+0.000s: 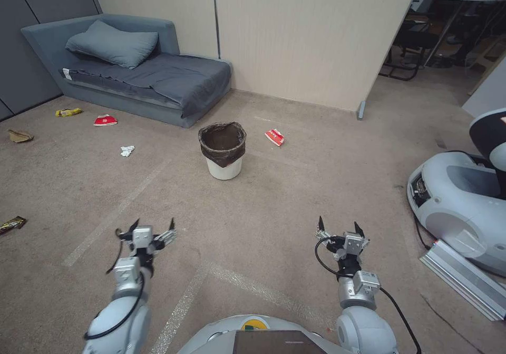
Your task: Pick up the trash bin, then pick up the garbage from the floor and place it into the trash bin.
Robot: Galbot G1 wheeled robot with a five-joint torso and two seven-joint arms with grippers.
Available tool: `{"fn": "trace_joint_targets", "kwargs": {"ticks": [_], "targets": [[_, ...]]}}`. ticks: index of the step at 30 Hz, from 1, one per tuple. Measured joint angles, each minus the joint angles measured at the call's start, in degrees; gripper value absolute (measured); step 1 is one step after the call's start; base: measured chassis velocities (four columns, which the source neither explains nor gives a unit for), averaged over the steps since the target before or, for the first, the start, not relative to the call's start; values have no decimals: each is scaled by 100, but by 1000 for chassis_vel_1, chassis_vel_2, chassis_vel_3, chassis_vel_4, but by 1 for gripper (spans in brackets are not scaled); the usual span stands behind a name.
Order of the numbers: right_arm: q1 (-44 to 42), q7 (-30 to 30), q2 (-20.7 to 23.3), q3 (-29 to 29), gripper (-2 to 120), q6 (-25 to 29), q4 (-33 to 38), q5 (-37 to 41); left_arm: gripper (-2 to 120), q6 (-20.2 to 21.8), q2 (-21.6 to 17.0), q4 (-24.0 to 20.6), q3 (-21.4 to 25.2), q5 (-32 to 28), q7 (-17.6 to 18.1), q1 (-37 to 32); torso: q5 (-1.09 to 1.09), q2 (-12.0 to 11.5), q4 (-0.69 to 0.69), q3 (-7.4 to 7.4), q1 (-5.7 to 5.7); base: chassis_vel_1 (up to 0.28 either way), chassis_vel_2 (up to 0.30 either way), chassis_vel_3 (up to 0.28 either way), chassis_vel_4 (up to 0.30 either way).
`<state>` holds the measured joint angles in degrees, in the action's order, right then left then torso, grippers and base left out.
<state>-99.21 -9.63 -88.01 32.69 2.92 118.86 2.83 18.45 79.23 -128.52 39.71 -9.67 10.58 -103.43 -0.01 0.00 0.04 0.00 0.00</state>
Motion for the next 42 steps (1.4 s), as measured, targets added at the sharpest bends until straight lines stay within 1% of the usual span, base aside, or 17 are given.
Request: {"fn": "trace_joint_targets", "kwargs": {"ticks": [1, 3, 4, 5, 6, 10, 27, 35, 39, 42], "targets": [[0, 0, 0, 0, 100, 0, 0, 0, 100, 0, 0, 0, 0, 0, 0, 0, 0, 0, 0, 0, 0, 0, 0, 0, 0], [13, 16, -3, -1, 100, 18, 0, 0, 100, 191, -67, -150, 82, -101, 109, -147, 2, 0, -1, 0, 0, 0, 0, 0, 0], [13, 16, -3, -1, 100, 18, 0, 0, 100, 191, -67, -150, 82, -101, 109, -147, 2, 0, -1, 0, 0, 0, 0, 0, 0], [21, 32, -6, -1, 100, 26, 2, -3, 100, 198, -82, -157, 116, -122, 38, -159, -1, 0, -2, 0, 0, 0, 0, 0, 0], [30, 44, -8, -1, 100, 36, 2, -5, 100, 176, -89, -156, 141, -120, -50, -156, 0, 0, -6, 0, 0, 0, 0, 0, 0], [43, 94, 4, 5, 100, 41, 2, -7, 100, 148, -93, -146, 162, -101, -128, -144, 0, 0, -4, 0, 0, 0, 0, 0, 0], [149, 102, 72, 37, 100, 19, -41, 19, 100, 172, -112, -84, 115, 90, -144, -82, 1, 0, -4, 0, 0, -2, 3, 3, -3], [205, 101, 71, 18, 100, -8, -59, 19, 100, 169, -104, -72, 102, 172, -159, -91, 1, 0, -2, 0, 0, -112, 113, 119, -102], [211, 103, 70, 17, 100, -10, -78, 19, 100, 157, -97, -37, 98, 211, -163, -87, 1, -1, -5, 1, 0, -140, 122, 119, -125], [210, 104, 70, 18, 100, -8, -88, 19, 100, 138, -86, -12, 97, 232, -164, -91, 1, -1, -3, 1, 0, -106, 102, 93, -106]]}}
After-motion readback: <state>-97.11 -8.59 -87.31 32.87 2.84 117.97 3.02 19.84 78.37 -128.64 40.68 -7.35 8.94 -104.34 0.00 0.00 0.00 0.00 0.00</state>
